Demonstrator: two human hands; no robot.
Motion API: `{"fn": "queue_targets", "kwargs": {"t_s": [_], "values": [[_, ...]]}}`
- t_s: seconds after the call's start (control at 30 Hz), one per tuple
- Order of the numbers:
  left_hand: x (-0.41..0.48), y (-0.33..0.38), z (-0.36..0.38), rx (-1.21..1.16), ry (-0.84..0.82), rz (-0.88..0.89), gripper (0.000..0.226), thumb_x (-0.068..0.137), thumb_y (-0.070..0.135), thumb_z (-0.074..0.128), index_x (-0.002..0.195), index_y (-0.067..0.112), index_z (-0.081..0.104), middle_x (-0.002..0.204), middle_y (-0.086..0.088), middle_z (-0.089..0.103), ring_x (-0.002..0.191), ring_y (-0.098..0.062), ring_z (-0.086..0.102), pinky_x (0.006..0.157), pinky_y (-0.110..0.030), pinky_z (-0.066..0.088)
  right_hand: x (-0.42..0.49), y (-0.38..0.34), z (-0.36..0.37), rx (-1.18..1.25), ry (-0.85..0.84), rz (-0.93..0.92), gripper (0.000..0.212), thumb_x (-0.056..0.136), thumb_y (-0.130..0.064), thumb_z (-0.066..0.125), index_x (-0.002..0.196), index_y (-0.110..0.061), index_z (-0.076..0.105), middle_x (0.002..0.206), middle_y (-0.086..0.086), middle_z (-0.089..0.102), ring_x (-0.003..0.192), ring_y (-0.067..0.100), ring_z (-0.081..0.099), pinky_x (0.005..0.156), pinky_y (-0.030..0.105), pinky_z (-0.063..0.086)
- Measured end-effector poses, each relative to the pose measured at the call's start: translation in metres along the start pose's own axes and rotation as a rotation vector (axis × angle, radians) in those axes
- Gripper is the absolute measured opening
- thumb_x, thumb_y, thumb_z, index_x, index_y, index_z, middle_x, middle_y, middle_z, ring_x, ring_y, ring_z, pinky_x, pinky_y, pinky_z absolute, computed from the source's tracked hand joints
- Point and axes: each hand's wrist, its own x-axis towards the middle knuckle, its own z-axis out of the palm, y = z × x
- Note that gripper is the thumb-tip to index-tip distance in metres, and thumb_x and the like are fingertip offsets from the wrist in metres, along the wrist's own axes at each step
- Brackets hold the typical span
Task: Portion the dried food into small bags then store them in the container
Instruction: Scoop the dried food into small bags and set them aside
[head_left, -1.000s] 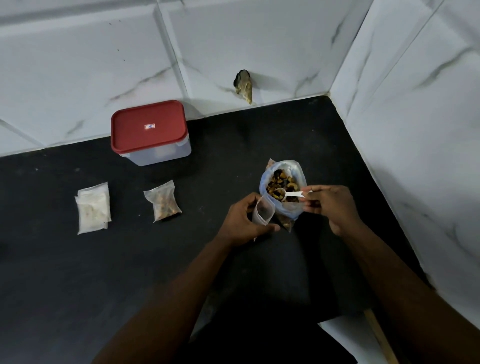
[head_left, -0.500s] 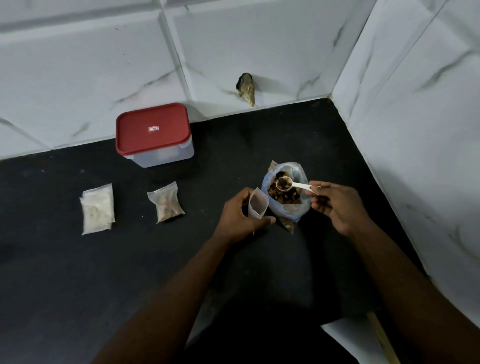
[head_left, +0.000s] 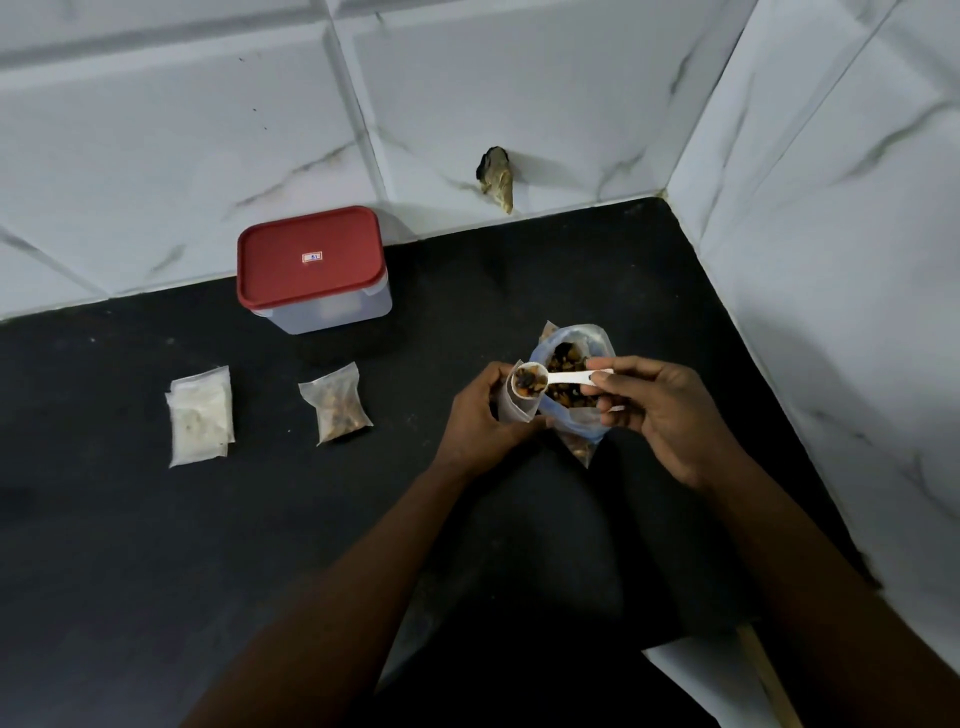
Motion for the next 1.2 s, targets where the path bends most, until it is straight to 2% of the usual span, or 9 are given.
{"fn": "queue_targets", "kwargs": {"t_s": [0.2, 0.4, 0.53, 0.63, 0.7, 0.8, 0.9, 1.03, 1.2], "values": [[0.003, -0.002, -0.001, -0.044, -0.003, 0.032, 0.045, 0.078, 0.020, 0.088, 0.115, 0.024, 0.064, 0.114, 0.010, 0.070, 0.109, -0.006, 0.067, 0.094, -0.035, 0.058, -0.005, 0.010, 0.009, -0.302, 0.043, -0.156, 0.030, 0.089, -0.011, 0.073, 0.120, -0.014, 0.073, 0.092, 0.005, 0.078, 0.085, 0.018, 0.075, 0.076, 0.032, 0.062], [0.004, -0.002, 0.001, -0.074, 0.003, 0.058, 0.037, 0.082, 0.021, 0.086, 0.112, 0.021, 0.065, 0.111, 0.010, 0.071, 0.106, -0.008, 0.068, 0.091, -0.034, 0.058, -0.013, 0.010, 0.012, -0.763, 0.015, -0.489, 0.022, 0.085, -0.018, 0.080, 0.106, -0.024, 0.078, 0.094, -0.016, 0.076, 0.089, -0.006, 0.070, 0.079, 0.013, 0.055], [0.002, -0.001, 0.005, -0.079, 0.001, 0.137, 0.024, 0.085, 0.013, 0.083, 0.103, 0.015, 0.068, 0.104, 0.002, 0.071, 0.100, -0.017, 0.070, 0.088, -0.037, 0.057, -0.015, 0.016, 0.014, -0.854, 0.053, -0.738, 0.020, 0.082, -0.004, 0.080, 0.098, -0.016, 0.078, 0.095, -0.011, 0.074, 0.090, -0.004, 0.069, 0.083, 0.011, 0.054], [0.001, -0.005, 0.007, -0.099, 0.007, 0.102, 0.028, 0.084, 0.015, 0.085, 0.105, 0.014, 0.067, 0.102, 0.004, 0.070, 0.096, -0.014, 0.068, 0.083, -0.033, 0.057, -0.016, 0.022, 0.013, -0.923, 0.133, -0.834, 0.020, 0.080, 0.000, 0.080, 0.097, -0.011, 0.077, 0.101, 0.000, 0.075, 0.096, 0.005, 0.068, 0.088, 0.019, 0.055], [0.001, -0.007, 0.009, -0.110, 0.013, 0.060, 0.033, 0.082, 0.020, 0.087, 0.107, 0.014, 0.066, 0.102, 0.000, 0.071, 0.096, -0.022, 0.069, 0.081, -0.039, 0.059, -0.017, 0.024, 0.012, -0.928, 0.163, -0.860, 0.021, 0.079, 0.000, 0.081, 0.097, -0.009, 0.077, 0.102, 0.002, 0.075, 0.098, 0.008, 0.068, 0.089, 0.023, 0.055], [0.001, -0.008, 0.008, -0.119, 0.002, 0.034, 0.037, 0.081, 0.022, 0.088, 0.108, 0.012, 0.065, 0.103, -0.006, 0.072, 0.097, -0.028, 0.070, 0.082, -0.045, 0.060, -0.018, 0.025, 0.012, -0.848, 0.150, -0.811, 0.018, 0.081, -0.009, 0.083, 0.097, -0.012, 0.077, 0.099, -0.003, 0.075, 0.096, 0.002, 0.069, 0.084, 0.018, 0.055], [0.002, -0.008, 0.005, -0.124, -0.028, 0.000, 0.038, 0.082, 0.020, 0.087, 0.111, 0.015, 0.065, 0.107, -0.003, 0.073, 0.100, -0.019, 0.072, 0.085, -0.038, 0.062, -0.019, 0.025, 0.014, -0.683, 0.168, -0.595, 0.016, 0.084, -0.018, 0.080, 0.099, -0.019, 0.077, 0.095, -0.012, 0.075, 0.089, 0.000, 0.071, 0.077, 0.014, 0.055], [0.004, -0.006, 0.004, -0.087, -0.038, 0.009, 0.042, 0.082, 0.018, 0.086, 0.117, 0.020, 0.064, 0.112, 0.005, 0.072, 0.106, -0.007, 0.069, 0.088, -0.023, 0.056, -0.016, 0.023, 0.013, -0.176, 0.143, -0.181, 0.021, 0.087, -0.007, 0.074, 0.106, -0.015, 0.075, 0.096, 0.002, 0.078, 0.082, 0.017, 0.075, 0.068, 0.028, 0.061], [0.006, -0.012, 0.001, -0.032, -0.038, -0.020, 0.043, 0.079, 0.026, 0.087, 0.116, 0.023, 0.065, 0.114, 0.006, 0.071, 0.106, -0.009, 0.069, 0.090, -0.034, 0.060, -0.011, 0.020, 0.003, 0.087, 0.182, -0.072, 0.017, 0.089, -0.006, 0.070, 0.104, -0.013, 0.076, 0.094, 0.008, 0.077, 0.077, 0.014, 0.071, 0.066, 0.026, 0.060]]}}
